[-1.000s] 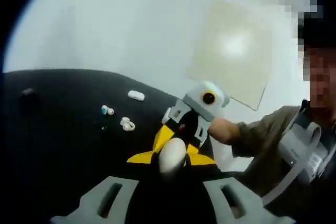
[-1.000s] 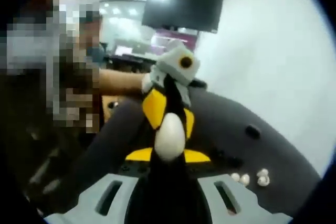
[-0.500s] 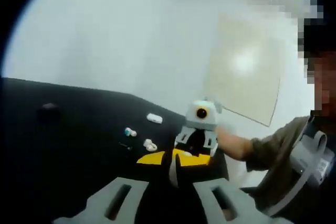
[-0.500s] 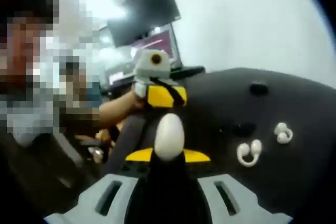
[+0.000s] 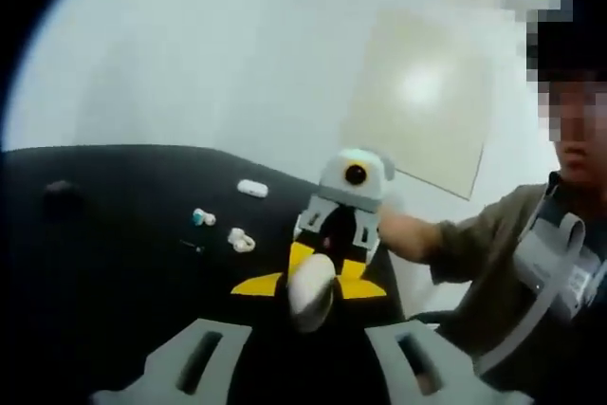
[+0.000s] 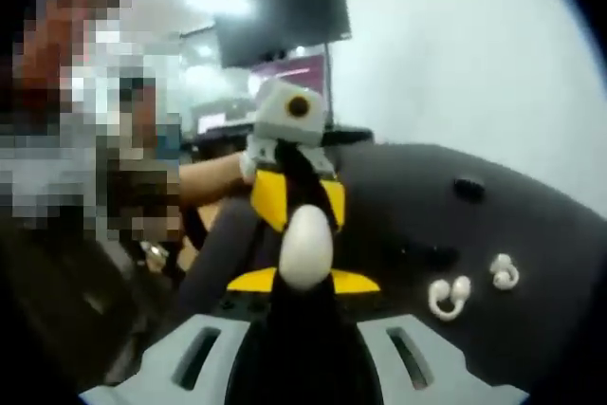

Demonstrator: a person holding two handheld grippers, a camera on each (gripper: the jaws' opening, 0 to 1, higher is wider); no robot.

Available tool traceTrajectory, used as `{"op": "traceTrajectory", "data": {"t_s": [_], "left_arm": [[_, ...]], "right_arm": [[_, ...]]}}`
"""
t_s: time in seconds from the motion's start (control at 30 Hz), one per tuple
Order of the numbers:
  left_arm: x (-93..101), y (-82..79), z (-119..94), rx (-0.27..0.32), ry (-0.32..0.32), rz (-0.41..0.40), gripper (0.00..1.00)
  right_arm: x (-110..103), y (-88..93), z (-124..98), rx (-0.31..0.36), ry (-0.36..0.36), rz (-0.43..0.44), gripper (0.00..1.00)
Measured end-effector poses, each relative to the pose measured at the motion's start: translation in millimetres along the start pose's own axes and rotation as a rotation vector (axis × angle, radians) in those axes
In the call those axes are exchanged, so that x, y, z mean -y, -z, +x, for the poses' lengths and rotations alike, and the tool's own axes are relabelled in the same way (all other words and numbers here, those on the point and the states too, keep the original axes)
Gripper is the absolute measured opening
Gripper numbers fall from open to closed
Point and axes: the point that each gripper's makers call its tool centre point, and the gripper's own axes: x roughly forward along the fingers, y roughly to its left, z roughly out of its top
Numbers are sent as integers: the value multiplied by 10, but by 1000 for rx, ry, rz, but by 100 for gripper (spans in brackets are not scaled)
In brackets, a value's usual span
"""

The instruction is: Pick up three earphones and place each one into its charging case using tactile feedback, ensure that each earphone is properly inserted and securely positioned inside the case.

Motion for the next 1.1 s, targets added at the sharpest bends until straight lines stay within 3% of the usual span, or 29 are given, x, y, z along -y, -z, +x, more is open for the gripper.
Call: {"op": "traceTrajectory", "data": {"t_s": [0.3, 0.47, 0.7, 0.8, 1.1], "left_arm": [[-14, 32, 23, -19, -11, 81, 19], [-6, 9, -23, -28, 18, -35, 16], [27, 14, -17, -25, 22, -76, 16], [34, 15, -18, -30, 34, -131, 16], [40, 18, -8, -28, 36, -149, 16]], "right_arm": [[2, 5, -4, 5, -2, -4, 20], [-18, 8, 23, -12, 33, -153, 20], [-14, 2, 20, -11, 36, -159, 20], [-31, 2, 23, -10, 41, -191, 20], [-16, 0, 22, -9, 49, -226, 20]]}}
